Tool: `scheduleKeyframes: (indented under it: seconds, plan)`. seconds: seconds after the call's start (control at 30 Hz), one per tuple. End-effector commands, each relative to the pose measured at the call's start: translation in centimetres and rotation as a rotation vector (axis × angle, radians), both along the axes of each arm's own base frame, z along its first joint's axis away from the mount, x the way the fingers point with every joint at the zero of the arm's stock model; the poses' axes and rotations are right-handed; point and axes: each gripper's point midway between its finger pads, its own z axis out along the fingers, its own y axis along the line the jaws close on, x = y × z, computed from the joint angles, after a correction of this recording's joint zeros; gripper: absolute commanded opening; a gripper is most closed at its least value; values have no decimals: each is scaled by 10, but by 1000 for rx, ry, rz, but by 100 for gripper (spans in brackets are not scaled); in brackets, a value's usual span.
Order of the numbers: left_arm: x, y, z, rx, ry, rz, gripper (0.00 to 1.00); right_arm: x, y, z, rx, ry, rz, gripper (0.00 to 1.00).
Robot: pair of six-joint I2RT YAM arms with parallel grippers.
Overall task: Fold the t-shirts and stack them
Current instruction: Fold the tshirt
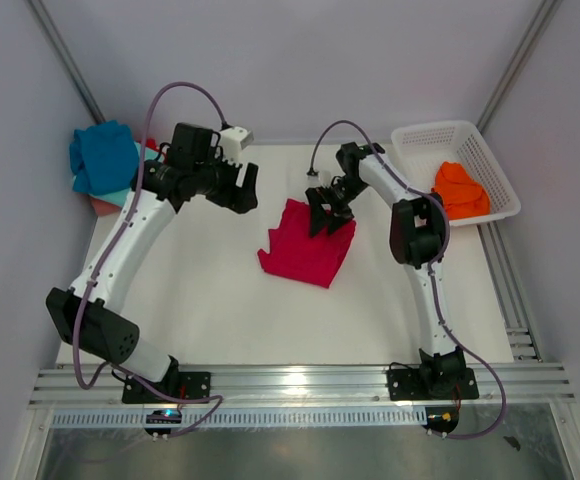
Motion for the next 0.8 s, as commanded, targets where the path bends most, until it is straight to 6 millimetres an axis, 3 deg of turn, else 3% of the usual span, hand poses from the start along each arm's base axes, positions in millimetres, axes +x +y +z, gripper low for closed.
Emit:
scheduleKeyframes:
  seconds: [0.0,0.3,0.77]
  plan:
    - [1,8,16,-6,-67,34,78,28,0,-22,-93,-132,14,99]
    - [0,12,11,-2,-68,53,80,38,21,-16,-116,-238,45,99]
    - [1,14,0,12,-61,67,82,23,80,-14,-97,-356,183,99]
